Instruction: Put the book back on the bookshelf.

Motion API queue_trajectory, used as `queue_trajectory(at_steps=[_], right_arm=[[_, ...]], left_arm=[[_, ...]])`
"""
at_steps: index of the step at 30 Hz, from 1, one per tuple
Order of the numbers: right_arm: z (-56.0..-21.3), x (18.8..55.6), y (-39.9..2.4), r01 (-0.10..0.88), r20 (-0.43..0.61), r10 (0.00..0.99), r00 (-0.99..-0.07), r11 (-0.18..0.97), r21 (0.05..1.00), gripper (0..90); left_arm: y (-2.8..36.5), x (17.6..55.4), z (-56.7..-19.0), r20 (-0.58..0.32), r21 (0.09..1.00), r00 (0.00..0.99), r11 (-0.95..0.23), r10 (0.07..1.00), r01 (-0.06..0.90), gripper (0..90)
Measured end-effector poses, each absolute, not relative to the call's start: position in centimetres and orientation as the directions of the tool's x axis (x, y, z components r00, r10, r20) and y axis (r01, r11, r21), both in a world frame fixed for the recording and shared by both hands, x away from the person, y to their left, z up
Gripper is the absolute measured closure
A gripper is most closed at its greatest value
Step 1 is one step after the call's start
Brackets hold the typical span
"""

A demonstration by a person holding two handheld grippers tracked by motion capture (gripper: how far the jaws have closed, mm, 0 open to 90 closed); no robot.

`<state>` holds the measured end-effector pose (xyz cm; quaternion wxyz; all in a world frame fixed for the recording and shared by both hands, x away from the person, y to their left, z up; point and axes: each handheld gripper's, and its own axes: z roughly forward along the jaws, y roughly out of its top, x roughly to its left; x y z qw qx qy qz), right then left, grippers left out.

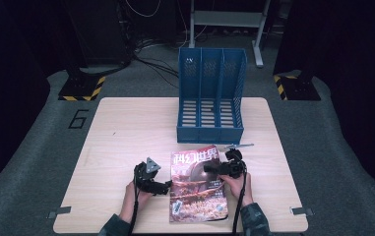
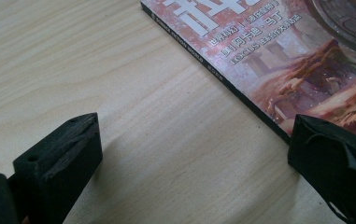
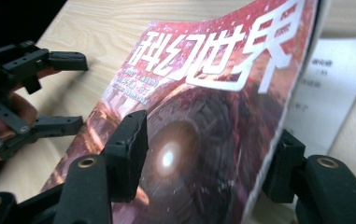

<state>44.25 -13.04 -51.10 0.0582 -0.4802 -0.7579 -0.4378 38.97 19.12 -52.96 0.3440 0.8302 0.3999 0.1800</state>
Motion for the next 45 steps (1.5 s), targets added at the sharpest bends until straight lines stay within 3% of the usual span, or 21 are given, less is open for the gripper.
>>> queue_trajectory(at_steps=[4,9,10,11,17,31,34,45], right_arm=[[-51.0,44.5,-12.4,0.775,0.487,0.690,-0.536,0.172,0.608,41.1],[-50.9,44.4,-12.3,0.753,0.423,0.735,-0.530,0.178,0.634,58.7],[-50.9,44.4,-12.3,0.753,0.423,0.735,-0.530,0.178,0.634,58.7],[-51.1,44.4,-12.9,0.751,0.454,0.717,-0.529,0.147,0.643,69.2],[-51.3,43.9,-13.1,0.740,0.475,0.694,-0.541,0.123,0.662,85.6],[-49.7,42.3,-12.7,0.602,0.410,0.636,-0.654,0.109,0.791,88.4],[-49.2,41.8,-12.3,0.568,0.381,0.630,-0.677,0.117,0.815,88.4],[-47.5,40.3,-11.8,0.478,0.319,0.614,-0.722,0.110,0.871,88.4]], left_arm=[[19.1,39.0,-53.0,0.024,0.716,0.615,-0.443,0.788,0.540,3.0],[19.1,39.0,-53.0,0.024,0.716,0.615,-0.442,0.788,0.540,3.0],[19.1,39.0,-53.0,0.024,0.716,0.615,-0.442,0.788,0.540,3.0],[19.1,39.0,-53.0,0.025,0.715,0.616,-0.445,0.787,0.539,3.0],[19.1,39.0,-53.0,0.024,0.715,0.616,-0.444,0.787,0.539,3.0],[19.4,39.1,-52.9,0.010,0.710,0.657,-0.468,0.754,0.526,1.4],[19.6,39.4,-52.6,-0.089,0.725,0.665,-0.410,0.742,0.554,1.0],[18.4,40.1,-52.0,-0.250,0.744,0.700,-0.330,0.669,0.581,2.6]])
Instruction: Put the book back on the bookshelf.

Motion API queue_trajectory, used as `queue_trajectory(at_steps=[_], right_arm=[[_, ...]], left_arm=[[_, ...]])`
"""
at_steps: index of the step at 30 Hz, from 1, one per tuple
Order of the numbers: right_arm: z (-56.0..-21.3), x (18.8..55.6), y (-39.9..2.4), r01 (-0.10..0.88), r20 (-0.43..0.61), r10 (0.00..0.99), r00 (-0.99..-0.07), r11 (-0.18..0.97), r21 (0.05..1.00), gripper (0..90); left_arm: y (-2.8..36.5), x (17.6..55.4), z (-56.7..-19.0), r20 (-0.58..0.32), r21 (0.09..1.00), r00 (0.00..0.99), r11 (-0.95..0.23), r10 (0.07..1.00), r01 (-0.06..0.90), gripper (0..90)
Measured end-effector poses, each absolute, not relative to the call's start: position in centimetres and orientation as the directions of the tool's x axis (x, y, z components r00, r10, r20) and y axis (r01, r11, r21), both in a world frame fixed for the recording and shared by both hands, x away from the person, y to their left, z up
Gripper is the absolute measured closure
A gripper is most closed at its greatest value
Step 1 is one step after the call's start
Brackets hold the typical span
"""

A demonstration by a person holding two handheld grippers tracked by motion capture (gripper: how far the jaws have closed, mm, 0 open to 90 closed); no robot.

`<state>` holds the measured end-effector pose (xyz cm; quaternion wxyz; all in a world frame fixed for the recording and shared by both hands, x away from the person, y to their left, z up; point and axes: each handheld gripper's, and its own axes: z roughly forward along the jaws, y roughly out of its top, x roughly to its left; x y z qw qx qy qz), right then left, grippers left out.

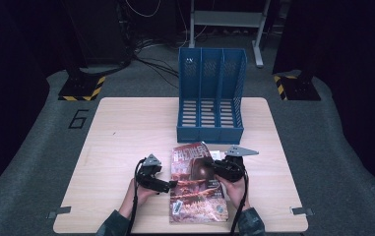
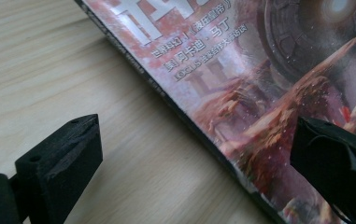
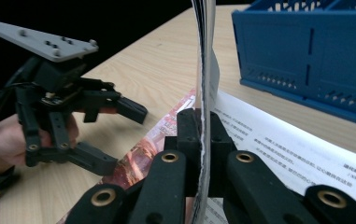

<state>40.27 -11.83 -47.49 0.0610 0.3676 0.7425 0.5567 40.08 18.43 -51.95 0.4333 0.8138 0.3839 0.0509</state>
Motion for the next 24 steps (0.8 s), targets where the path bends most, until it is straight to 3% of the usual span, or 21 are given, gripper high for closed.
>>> queue_trajectory(at_steps=[5,9,14,17,20,24], right_arm=[[-46.8,39.4,-11.7,0.436,0.297,0.593,-0.749,0.104,0.894,88.4],[-47.0,39.2,-11.6,0.426,0.293,0.579,-0.761,0.105,0.899,88.4],[-47.9,39.7,-12.2,0.469,0.341,0.592,-0.730,0.070,0.881,87.9],[-48.8,40.0,-12.4,0.505,0.356,0.637,-0.684,0.061,0.861,86.7],[-49.7,40.4,-12.4,0.542,0.356,0.679,-0.642,0.072,0.838,83.9],[-50.6,40.8,-12.0,0.572,0.319,0.733,-0.601,0.116,0.812,78.2]], left_arm=[[17.2,40.5,-52.1,-0.265,0.735,0.722,-0.350,0.639,0.581,4.8],[16.8,40.6,-52.4,-0.303,0.733,0.739,-0.349,0.601,0.584,17.6],[17.3,40.9,-52.7,-0.359,0.737,0.709,-0.282,0.607,0.615,27.0],[17.5,41.0,-52.9,-0.361,0.746,0.702,-0.261,0.614,0.612,32.7],[17.5,40.8,-53.1,-0.321,0.765,0.709,-0.269,0.628,0.585,47.8],[17.2,40.5,-53.0,-0.283,0.772,0.707,-0.283,0.649,0.569,52.2]])
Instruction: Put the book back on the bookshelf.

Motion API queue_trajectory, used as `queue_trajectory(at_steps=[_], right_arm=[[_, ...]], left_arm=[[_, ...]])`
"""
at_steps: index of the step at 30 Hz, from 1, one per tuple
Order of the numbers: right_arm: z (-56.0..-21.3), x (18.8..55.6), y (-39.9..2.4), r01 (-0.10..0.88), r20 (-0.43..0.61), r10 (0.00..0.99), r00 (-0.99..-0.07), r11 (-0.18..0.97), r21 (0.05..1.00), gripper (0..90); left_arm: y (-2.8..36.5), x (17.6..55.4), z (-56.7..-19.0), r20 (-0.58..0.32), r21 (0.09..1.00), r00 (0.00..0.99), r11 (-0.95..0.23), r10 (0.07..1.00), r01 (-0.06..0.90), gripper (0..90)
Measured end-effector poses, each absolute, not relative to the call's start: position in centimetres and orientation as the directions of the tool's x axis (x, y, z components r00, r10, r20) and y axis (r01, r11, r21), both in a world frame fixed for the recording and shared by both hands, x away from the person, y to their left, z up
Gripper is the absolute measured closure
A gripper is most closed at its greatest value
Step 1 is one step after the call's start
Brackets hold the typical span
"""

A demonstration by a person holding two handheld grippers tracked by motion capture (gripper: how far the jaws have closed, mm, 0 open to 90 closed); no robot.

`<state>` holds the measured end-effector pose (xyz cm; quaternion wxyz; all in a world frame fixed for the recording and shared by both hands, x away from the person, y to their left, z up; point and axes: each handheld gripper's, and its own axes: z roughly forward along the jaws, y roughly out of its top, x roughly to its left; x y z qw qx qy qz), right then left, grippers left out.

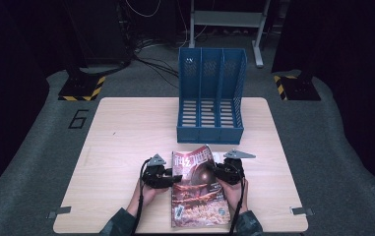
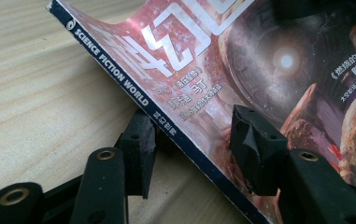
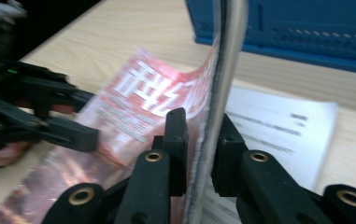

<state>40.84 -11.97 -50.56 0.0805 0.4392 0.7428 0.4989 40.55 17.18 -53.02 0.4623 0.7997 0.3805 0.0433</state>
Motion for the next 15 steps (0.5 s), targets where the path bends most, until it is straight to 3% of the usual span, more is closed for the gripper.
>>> queue_trajectory(at_steps=[9,10,15], right_arm=[[-51.3,40.6,-13.5,0.609,0.241,0.801,-0.548,0.185,0.771,65.0],[-51.5,40.0,-13.9,0.623,0.231,0.809,-0.540,0.200,0.756,57.6],[-51.7,38.0,-14.3,0.621,0.177,0.831,-0.527,0.235,0.748,56.7]], left_arm=[[17.2,40.5,-52.9,-0.265,0.772,0.717,-0.304,0.645,0.559,54.0],[17.2,40.5,-52.9,-0.266,0.772,0.717,-0.303,0.645,0.559,54.0],[17.1,40.5,-53.0,-0.263,0.777,0.713,-0.296,0.650,0.556,54.1]])
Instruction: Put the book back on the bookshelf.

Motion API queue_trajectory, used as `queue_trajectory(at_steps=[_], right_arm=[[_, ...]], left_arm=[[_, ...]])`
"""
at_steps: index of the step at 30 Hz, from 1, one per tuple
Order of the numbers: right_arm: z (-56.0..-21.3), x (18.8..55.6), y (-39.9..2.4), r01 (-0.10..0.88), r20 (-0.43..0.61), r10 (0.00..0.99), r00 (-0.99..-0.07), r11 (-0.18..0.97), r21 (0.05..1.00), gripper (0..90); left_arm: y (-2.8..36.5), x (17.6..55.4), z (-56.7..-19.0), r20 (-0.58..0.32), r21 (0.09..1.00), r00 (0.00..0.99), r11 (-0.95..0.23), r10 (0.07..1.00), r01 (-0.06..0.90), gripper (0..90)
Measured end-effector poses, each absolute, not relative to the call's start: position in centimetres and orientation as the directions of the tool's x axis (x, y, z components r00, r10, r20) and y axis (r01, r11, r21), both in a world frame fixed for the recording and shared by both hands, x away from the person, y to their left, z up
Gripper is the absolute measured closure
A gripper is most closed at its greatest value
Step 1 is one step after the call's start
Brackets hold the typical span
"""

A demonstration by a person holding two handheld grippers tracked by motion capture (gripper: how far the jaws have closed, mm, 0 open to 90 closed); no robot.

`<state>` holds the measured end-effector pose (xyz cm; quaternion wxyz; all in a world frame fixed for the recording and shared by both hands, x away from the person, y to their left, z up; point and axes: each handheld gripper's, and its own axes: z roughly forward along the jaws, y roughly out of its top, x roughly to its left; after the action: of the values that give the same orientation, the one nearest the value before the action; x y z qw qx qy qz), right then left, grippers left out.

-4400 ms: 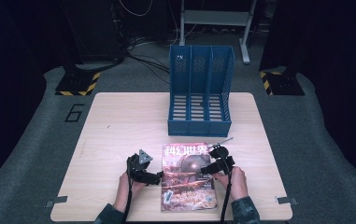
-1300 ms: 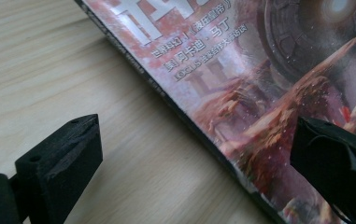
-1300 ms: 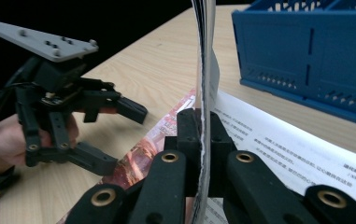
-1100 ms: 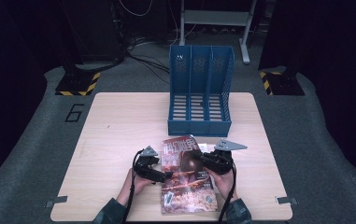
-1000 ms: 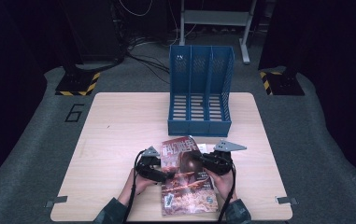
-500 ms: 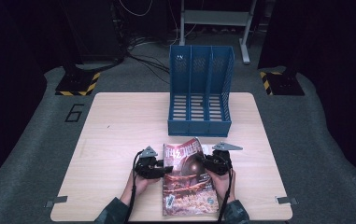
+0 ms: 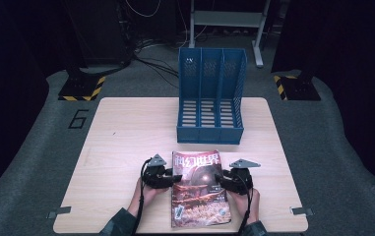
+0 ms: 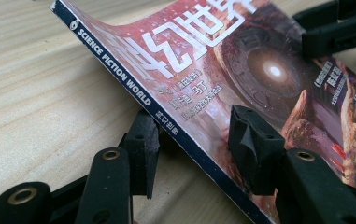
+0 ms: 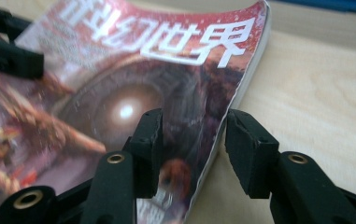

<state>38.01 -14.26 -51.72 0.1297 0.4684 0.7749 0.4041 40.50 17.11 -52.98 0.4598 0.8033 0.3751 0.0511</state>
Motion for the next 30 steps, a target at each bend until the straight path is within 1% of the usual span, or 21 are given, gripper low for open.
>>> queue_trajectory(at_steps=[8,11,15,17,20,21,23,25,26,30], right_arm=[[-52.5,37.4,-14.6,0.627,0.210,0.827,-0.522,0.205,0.752,58.5],[-52.6,37.4,-14.6,0.617,0.199,0.830,-0.522,0.206,0.760,58.8],[-52.6,37.3,-14.5,0.617,0.193,0.831,-0.521,0.211,0.758,59.0],[-52.6,37.3,-14.5,0.616,0.191,0.832,-0.520,0.211,0.759,59.1],[-52.6,37.4,-14.5,0.616,0.195,0.831,-0.521,0.208,0.760,59.3],[-52.6,37.4,-14.5,0.620,0.200,0.831,-0.519,0.205,0.757,59.4],[-52.6,37.5,-14.5,0.620,0.202,0.830,-0.520,0.203,0.758,59.6],[-52.6,37.5,-14.5,0.621,0.203,0.831,-0.519,0.203,0.757,59.6],[-52.6,37.5,-14.6,0.617,0.200,0.830,-0.521,0.204,0.760,59.6],[-52.6,37.5,-14.6,0.617,0.200,0.832,-0.517,0.200,0.761,59.6]], left_arm=[[17.4,40.9,-52.7,-0.297,0.763,0.721,-0.298,0.626,0.574,54.1],[17.1,41.0,-52.5,-0.298,0.753,0.736,-0.325,0.608,0.573,49.0],[16.3,41.2,-52.4,-0.322,0.741,0.753,-0.342,0.574,0.578,43.2],[16.0,41.3,-52.2,-0.333,0.737,0.758,-0.347,0.562,0.580,42.6],[15.2,41.5,-52.1,-0.359,0.720,0.781,-0.380,0.511,0.580,42.0],[14.8,41.4,-52.0,-0.347,0.716,0.786,-0.396,0.512,0.574,40.9],[14.3,41.3,-51.9,-0.315,0.713,0.796,-0.425,0.516,0.558,41.8],[14.0,41.4,-51.9,-0.317,0.713,0.794,-0.423,0.519,0.560,43.4],[13.9,41.4,-51.9,-0.313,0.716,0.790,-0.416,0.527,0.561,46.6],[13.8,41.5,-51.7,-0.308,0.709,0.794,-0.429,0.525,0.559,51.5]])
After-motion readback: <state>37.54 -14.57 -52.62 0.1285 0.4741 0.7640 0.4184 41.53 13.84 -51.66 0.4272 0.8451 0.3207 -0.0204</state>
